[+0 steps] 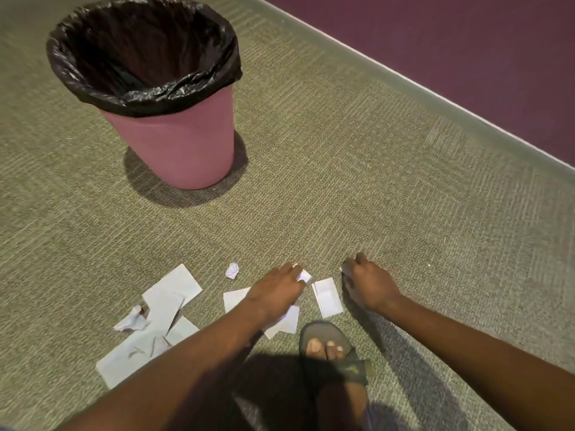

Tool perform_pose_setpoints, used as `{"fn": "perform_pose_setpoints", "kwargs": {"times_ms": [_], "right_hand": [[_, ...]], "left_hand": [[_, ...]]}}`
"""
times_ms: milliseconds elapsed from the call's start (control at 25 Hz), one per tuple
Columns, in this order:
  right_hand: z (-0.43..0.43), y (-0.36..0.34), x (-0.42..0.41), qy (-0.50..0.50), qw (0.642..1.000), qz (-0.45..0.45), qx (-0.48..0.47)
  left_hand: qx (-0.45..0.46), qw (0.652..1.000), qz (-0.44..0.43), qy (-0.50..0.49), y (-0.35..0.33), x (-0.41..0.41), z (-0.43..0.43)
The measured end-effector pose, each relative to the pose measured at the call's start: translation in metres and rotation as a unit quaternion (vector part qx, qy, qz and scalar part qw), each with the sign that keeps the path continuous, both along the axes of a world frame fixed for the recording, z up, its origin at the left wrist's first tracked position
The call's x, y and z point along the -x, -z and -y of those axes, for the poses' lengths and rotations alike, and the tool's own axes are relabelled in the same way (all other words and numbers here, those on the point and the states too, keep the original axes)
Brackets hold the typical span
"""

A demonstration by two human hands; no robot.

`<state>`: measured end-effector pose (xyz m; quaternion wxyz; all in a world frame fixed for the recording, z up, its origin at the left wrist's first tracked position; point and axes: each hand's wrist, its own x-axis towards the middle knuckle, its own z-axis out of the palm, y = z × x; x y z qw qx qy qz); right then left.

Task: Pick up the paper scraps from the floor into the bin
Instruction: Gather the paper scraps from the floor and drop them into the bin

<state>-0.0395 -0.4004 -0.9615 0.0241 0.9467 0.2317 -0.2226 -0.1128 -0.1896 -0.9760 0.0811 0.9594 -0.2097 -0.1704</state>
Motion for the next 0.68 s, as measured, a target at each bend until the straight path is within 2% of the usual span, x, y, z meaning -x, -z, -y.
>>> {"fn": "perform_pose_setpoints", "kwargs": {"times_ms": [120, 200, 400, 680], "right_hand": [[-0.006, -0.001, 0.008, 0.027, 0.999, -0.028, 0.024], [-0.009, 0.000, 0.013, 0.036, 0.997, -0.047, 0.043], [-0.021, 0.010, 0.019, -0.008, 0.997, -0.050, 0.060], [-0.027, 0.009, 0.017, -0.016, 0.999, -0.030, 0.000]], "left_hand": [[0.034, 0.997, -0.062, -0.027, 0.003, 0.020, -0.020], [0.028, 0.994, -0.108, -0.008, 0.009, 0.032, -0.021], [-0.004, 0.999, -0.046, 0.020, 0.026, 0.043, -0.015], [0.073, 0.997, -0.002, -0.017, 0.027, 0.034, -0.028]]}}
